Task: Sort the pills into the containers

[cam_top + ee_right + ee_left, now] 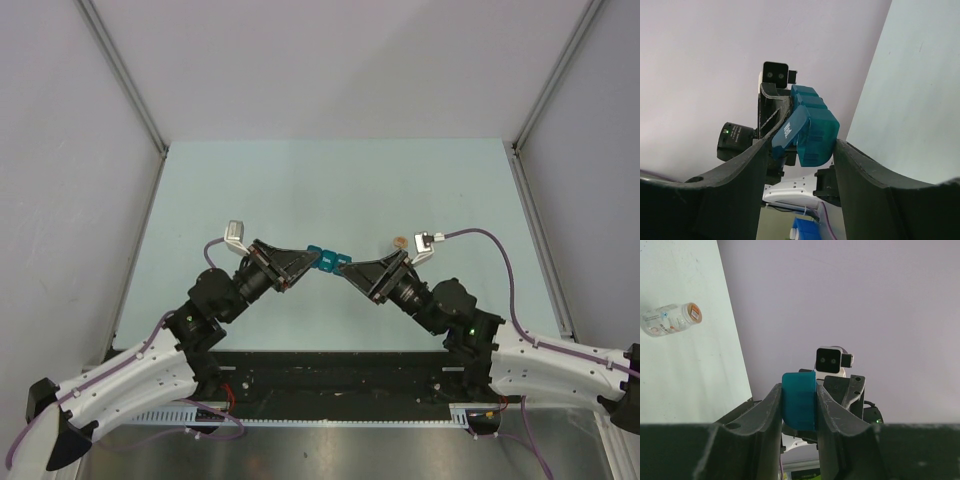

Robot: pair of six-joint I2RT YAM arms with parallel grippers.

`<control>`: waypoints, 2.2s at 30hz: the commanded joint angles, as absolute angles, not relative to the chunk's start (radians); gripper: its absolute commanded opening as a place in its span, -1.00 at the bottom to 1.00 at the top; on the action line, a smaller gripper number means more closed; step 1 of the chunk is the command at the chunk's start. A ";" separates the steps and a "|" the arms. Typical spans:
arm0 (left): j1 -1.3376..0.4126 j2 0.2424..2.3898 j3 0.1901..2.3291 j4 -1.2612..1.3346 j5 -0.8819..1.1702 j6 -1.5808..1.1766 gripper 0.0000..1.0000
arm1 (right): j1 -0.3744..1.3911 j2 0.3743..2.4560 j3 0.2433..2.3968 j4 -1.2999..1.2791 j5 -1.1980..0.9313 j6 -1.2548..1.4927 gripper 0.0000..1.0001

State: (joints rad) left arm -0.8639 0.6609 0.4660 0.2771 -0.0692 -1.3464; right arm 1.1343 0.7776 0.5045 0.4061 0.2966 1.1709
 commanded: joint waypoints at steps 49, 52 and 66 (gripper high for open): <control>-0.841 0.819 0.419 0.319 0.072 -0.784 -0.99 | 1.111 0.416 0.594 -0.417 0.601 0.816 0.62; -0.836 0.903 0.433 0.340 0.093 -0.736 -0.99 | 1.111 0.408 0.594 -0.448 0.621 0.824 0.61; -0.776 1.360 0.471 0.613 0.265 -0.695 -1.00 | 1.112 0.379 0.594 -0.520 0.627 0.862 0.60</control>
State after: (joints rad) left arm -0.7990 1.2606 0.4290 0.4587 0.1768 -0.7139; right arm 1.1110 0.3912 0.5549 -0.5034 0.5980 0.8452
